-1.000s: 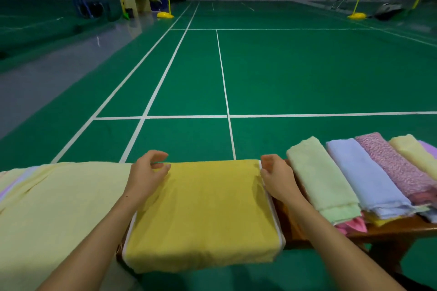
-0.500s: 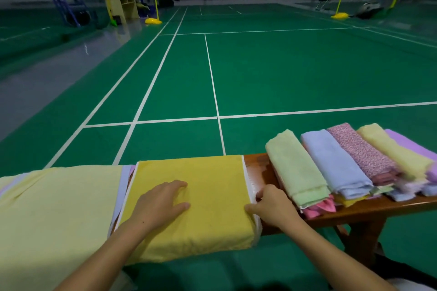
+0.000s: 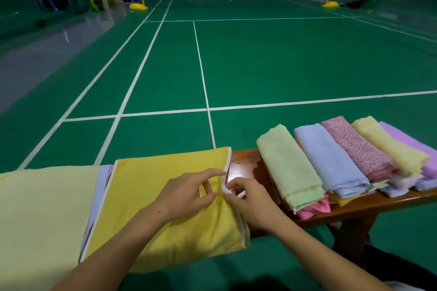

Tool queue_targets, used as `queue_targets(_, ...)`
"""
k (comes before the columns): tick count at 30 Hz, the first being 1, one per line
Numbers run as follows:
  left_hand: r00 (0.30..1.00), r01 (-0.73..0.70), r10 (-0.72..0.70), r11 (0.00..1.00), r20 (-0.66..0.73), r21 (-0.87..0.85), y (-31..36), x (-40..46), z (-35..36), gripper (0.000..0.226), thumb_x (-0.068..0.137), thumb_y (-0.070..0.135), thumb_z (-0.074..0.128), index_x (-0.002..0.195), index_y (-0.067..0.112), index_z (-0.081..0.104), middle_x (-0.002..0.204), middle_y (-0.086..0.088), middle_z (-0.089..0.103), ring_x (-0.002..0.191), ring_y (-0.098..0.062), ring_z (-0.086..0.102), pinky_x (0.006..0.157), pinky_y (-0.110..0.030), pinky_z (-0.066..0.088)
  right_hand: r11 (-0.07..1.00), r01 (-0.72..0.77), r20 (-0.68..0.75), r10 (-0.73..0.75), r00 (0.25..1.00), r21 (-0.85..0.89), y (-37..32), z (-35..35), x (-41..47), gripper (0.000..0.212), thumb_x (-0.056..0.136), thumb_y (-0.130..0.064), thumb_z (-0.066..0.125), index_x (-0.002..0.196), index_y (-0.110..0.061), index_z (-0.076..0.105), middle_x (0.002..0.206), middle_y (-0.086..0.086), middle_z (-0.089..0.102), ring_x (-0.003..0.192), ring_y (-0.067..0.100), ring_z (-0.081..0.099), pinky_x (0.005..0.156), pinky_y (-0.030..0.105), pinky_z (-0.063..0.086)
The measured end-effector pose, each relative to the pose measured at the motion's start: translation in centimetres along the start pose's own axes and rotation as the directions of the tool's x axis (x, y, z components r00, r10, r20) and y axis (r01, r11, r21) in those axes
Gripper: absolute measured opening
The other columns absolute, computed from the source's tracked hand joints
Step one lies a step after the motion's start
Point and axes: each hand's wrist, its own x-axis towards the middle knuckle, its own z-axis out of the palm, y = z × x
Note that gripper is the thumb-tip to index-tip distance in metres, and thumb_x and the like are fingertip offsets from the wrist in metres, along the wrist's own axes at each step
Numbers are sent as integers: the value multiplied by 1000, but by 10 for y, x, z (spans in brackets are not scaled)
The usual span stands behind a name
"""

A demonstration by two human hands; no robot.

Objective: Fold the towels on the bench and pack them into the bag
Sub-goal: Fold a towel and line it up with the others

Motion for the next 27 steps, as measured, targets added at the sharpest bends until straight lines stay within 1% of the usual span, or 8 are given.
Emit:
queue_targets(6, 989, -19, 18, 1000, 145, 10, 1, 21, 3, 25, 93, 55, 64, 118, 51, 63, 93, 28, 69, 76, 8, 59, 70, -37, 53, 998, 36, -3, -36, 999, 56, 8, -2, 2, 11, 93, -24, 79, 94, -33, 71, 85, -10, 71, 84, 6, 67, 78, 25, 57)
queue_targets(8, 992, -26, 30, 999, 124, -34, -2, 21, 3, 20, 93, 59, 64, 107, 45, 66, 93, 23, 70, 76, 2, 62, 68, -38, 52, 996, 8, 4, -9, 1000, 87, 11, -4, 1, 14, 90, -25, 81, 101, -29, 71, 89, -8, 72, 87, 6, 69, 81, 28, 58)
queue_targets(11, 996, -20, 35, 985, 87, -170, -9, 17, -1, 13, 95, 50, 67, 97, 37, 67, 90, 13, 74, 70, -6, 70, 69, -41, 56, 989, -83, 88, 72, 993, 120, 16, -6, -4, 25, 87, -32, 84, 106, -28, 68, 91, -5, 72, 82, 4, 69, 80, 28, 58)
queue_targets(14, 1000, -10, 15, 955, 16, -298, -17, 11, -8, 13, 94, 41, 70, 96, 29, 69, 95, 6, 73, 75, -18, 70, 74, -47, 58, 986, -123, 178, 102, 979, 113, 21, -8, -12, 36, 78, -46, 85, 102, -25, 68, 88, 1, 75, 79, 10, 71, 73, 31, 56)
queue_targets(17, 998, 4, -29, 923, -57, -386, -19, 4, -14, 8, 94, 32, 73, 95, 24, 71, 93, 3, 72, 79, -24, 69, 73, -42, 58, 985, -117, 238, 85, 967, 123, 24, -8, -21, 43, 72, -49, 87, 99, -20, 69, 87, 1, 75, 75, 10, 68, 70, 36, 57)
queue_targets(21, 993, 47, -94, 879, -77, -475, -19, -5, -23, 3, 98, 12, 72, 97, 13, 70, 91, -5, 73, 81, -25, 75, 61, -38, 57, 991, -94, 273, 64, 960, 98, 26, -9, -25, 33, 73, -36, 88, 94, -18, 71, 85, -5, 73, 77, 7, 67, 73, 36, 58)
queue_targets(24, 989, 72, -127, 852, -73, -518, -18, -11, -29, 4, 100, 10, 70, 98, 7, 68, 92, -9, 74, 86, -26, 76, 64, -48, 61, 998, -34, 246, 22, 969, 45, 22, -16, -22, 16, 80, -26, 85, 90, -22, 73, 85, -7, 72, 75, 4, 65, 70, 28, 57)
queue_targets(27, 987, 70, -136, 843, -84, -533, -17, -17, -35, 3, 100, 5, 67, 98, 5, 66, 90, -7, 72, 85, -22, 75, 69, -50, 62, 998, 62, 189, -56, 980, -26, 16, -22, -11, 4, 86, -24, 77, 87, -25, 73, 86, -7, 73, 78, 6, 66, 73, 32, 59)
